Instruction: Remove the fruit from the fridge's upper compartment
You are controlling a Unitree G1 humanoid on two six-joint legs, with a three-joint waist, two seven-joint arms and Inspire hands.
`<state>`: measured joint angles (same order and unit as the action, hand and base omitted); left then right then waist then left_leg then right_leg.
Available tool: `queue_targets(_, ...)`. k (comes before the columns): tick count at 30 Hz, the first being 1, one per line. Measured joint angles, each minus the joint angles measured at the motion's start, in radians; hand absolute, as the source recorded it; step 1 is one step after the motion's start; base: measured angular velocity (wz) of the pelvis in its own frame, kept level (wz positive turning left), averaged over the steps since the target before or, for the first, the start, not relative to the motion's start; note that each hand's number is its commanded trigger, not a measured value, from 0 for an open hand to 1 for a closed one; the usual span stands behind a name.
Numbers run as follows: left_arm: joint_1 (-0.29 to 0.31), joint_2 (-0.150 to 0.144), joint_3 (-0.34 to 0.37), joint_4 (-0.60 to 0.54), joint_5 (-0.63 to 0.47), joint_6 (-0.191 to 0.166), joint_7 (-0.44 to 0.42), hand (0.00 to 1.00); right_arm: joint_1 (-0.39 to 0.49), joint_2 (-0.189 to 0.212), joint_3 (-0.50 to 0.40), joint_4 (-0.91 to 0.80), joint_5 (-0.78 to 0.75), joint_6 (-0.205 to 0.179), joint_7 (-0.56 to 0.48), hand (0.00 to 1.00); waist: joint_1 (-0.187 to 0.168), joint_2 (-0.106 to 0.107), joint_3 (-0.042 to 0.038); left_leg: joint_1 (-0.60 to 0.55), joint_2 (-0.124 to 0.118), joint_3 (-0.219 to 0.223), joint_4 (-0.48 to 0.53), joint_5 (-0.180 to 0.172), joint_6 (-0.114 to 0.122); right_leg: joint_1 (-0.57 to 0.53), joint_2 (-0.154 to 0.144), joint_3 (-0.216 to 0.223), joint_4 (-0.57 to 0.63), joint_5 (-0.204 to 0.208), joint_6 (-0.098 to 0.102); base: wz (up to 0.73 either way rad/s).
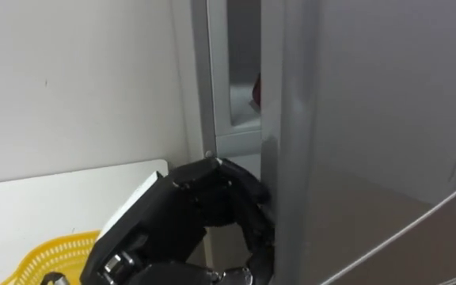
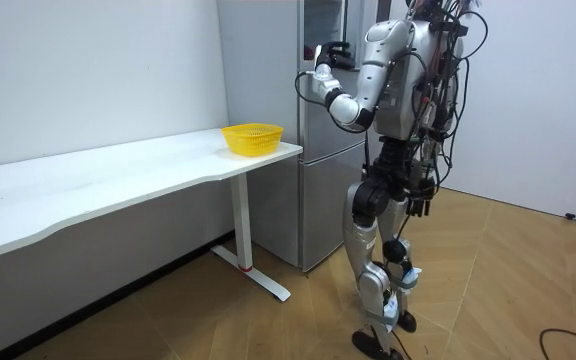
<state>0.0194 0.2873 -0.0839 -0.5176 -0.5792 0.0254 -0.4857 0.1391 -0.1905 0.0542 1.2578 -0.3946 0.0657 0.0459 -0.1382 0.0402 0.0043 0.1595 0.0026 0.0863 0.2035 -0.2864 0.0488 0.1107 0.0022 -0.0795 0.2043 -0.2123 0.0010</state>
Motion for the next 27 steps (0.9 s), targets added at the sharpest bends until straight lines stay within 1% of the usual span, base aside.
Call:
queue_targets(4, -0.019, 0.0, -0.02, 0.0, -0.002, 0.0, -0.01, 0.0, -0.001, 0.0, 0.0, 0.005, 0.0, 0.0, 0.001, 0.0, 0.0, 0.0, 0.0, 0.0, 0.001, 0.008, 0.0, 0.0, 0.0, -0.004, 0.0, 0.006, 0.002, 0.001, 0.0, -0.06)
queue_targets(8, -0.039, 0.0, -0.039, 0.0, -0.002, 0.0, -0.017, 0.0, -0.001, 0.0, 0.0, 0.006, 0.0, 0.001, 0.001, 0.0, -0.002, 0.001, 0.0, 0.0, 0.003, 0.021, 0.0, 0.0, 0.0, -0.01, 0.002, 0.021, 0.003, 0.005, 0.0, -0.11)
queue_targets(15, -0.07, -0.005, -0.043, 0.0, -0.021, 0.0, -0.027, 0.0, 0.0, -0.001, 0.0, 0.019, 0.0, 0.001, 0.005, 0.0, -0.01, -0.001, 0.0009, -0.002, 0.004, 0.043, 0.0, 0.0, 0.0, -0.027, 0.007, 0.042, 0.017, 0.005, 0.0, -0.09)
queue_targets(18, -0.072, -0.006, -0.043, 0.0, -0.042, 0.0, -0.028, 0.0, 0.0, -0.004, -0.01, 0.018, 0.002, 0.001, 0.015, 0.0, -0.023, -0.001, 0.0006, 0.001, 0.005, 0.051, 0.0, 0.0, 0.0, -0.027, 0.008, 0.049, 0.017, 0.007, 0.001, -0.08)
queue_targets(27, -0.077, -0.009, -0.049, 0.0, -0.063, 0.0, -0.037, 0.0, 0.001, -0.004, -0.016, 0.021, 0.005, 0.001, 0.023, 0.0, -0.03, -0.001, 0.0001, 0.007, 0.006, 0.057, 0.0, 0.0, 0.0, -0.031, 0.009, 0.052, 0.019, 0.008, 0.0, -0.01)
